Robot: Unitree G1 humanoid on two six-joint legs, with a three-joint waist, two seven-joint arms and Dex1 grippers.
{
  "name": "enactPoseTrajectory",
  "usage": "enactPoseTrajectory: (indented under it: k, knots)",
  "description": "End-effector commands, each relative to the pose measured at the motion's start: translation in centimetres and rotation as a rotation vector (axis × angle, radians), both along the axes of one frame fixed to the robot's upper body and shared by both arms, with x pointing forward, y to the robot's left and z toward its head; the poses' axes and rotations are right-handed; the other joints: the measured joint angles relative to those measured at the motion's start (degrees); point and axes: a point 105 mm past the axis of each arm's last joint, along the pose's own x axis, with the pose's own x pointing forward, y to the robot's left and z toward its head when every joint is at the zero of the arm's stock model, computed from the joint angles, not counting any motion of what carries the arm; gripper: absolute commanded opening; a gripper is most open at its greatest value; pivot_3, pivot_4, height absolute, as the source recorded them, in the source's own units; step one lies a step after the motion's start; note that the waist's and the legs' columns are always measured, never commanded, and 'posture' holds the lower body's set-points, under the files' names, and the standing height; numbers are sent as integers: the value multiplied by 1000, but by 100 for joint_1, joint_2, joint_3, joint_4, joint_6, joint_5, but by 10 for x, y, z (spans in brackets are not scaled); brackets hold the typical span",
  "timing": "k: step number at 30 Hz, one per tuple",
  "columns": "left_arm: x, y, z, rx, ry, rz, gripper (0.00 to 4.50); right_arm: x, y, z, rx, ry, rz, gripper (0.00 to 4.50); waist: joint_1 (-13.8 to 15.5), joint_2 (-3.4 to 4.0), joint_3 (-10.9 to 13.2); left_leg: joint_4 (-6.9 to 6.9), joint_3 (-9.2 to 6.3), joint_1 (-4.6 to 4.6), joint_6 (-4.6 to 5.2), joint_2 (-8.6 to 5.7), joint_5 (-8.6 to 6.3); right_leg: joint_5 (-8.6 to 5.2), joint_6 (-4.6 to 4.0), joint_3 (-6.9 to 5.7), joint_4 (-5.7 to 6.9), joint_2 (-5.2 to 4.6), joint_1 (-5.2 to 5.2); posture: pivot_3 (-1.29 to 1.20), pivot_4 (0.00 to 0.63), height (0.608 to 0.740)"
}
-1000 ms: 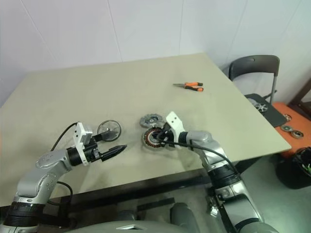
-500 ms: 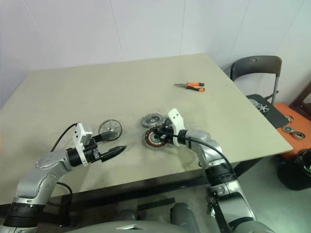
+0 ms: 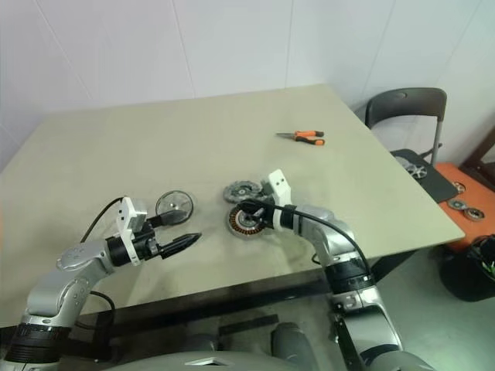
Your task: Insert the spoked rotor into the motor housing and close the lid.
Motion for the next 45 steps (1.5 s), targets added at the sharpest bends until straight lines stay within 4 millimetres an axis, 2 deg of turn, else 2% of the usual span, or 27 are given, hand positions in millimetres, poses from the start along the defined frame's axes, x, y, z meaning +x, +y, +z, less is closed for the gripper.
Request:
enactPoseTrajectory:
  k: [1,3,6,9,11,14,18,22,24,30,33,37,40,45]
  knots:
    - [1,1,11,0,-55,2,4500,-5,4,20,43,-38,60,380,0,0,0,0,0,0,0,0,0,0,0,0,0,0,0,0,0,740]
    - [1,1,11,0,-56,3,4500,-12,5,11,-13,-34,97,380,4,0,0,0,0,0,0,0,0,0,0,0,0,0,0,0,0,740]
    - [1,2,11,-1,-56,5,4500,-21,5,-20,-187,-75,148,380,4,-1,0,-1,0,0,0,0,0,-1,1,-1,-4,0,1,0,0,740]
    - [2,2,12,-3,-58,8,4500,-13,-2,-36,-248,-83,100,380,-23,-5,-3,-1,3,2,0,0,0,-1,2,0,-5,-1,3,0,0,740]
    - [2,3,13,-4,-59,11,4500,-7,-7,-38,-259,-92,68,380,-16,-6,-4,0,3,10,0,1,0,-1,1,0,-3,2,11,0,0,740]
    - [3,4,13,0,-59,13,4500,2,-11,-32,-212,-86,17,380,-10,-9,-6,4,1,16,0,1,0,-9,11,-1,2,3,18,0,0,740]
    - [3,4,12,0,-57,12,4500,12,-16,4,21,-10,-50,380,6,-3,-2,10,0,16,-2,1,2,-6,4,0,6,3,20,0,0,740]
    - [3,3,13,-1,-58,8,4500,10,-13,23,128,36,-24,380,5,0,0,6,-1,8,-2,0,2,4,-8,-1,5,2,8,0,0,740]
    - [4,3,14,0,-61,8,4500,7,-8,23,124,39,-8,380,-8,0,0,-6,-3,6,-1,1,1,4,-7,-1,4,2,2,0,0,740]
    - [6,4,14,1,-62,11,4500,-1,0,6,-3,0,40,380,-4,3,2,-7,0,-4,-1,1,1,3,-5,0,-3,0,-7,0,0,740]
    - [6,6,14,2,-61,14,4500,-10,4,-17,-134,-21,88,380,-3,3,2,-7,0,-4,-1,1,1,2,-4,-1,-3,0,-7,0,0,740]
    - [6,6,14,2,-63,16,4500,-5,-1,-27,-182,-34,49,380,-11,1,0,-3,0,1,-2,1,1,2,-4,-1,-2,1,-2,0,0,740]
    - [6,6,14,2,-61,18,4500,8,-11,-16,-113,-36,-41,380,-6,0,0,1,-1,5,-2,1,2,2,-4,-1,1,2,5,0,0,740]
    - [5,5,13,1,-58,16,4500,14,-14,21,138,30,-70,380,9,3,2,4,-1,2,-2,0,2,3,-5,-1,3,1,4,0,0,740]
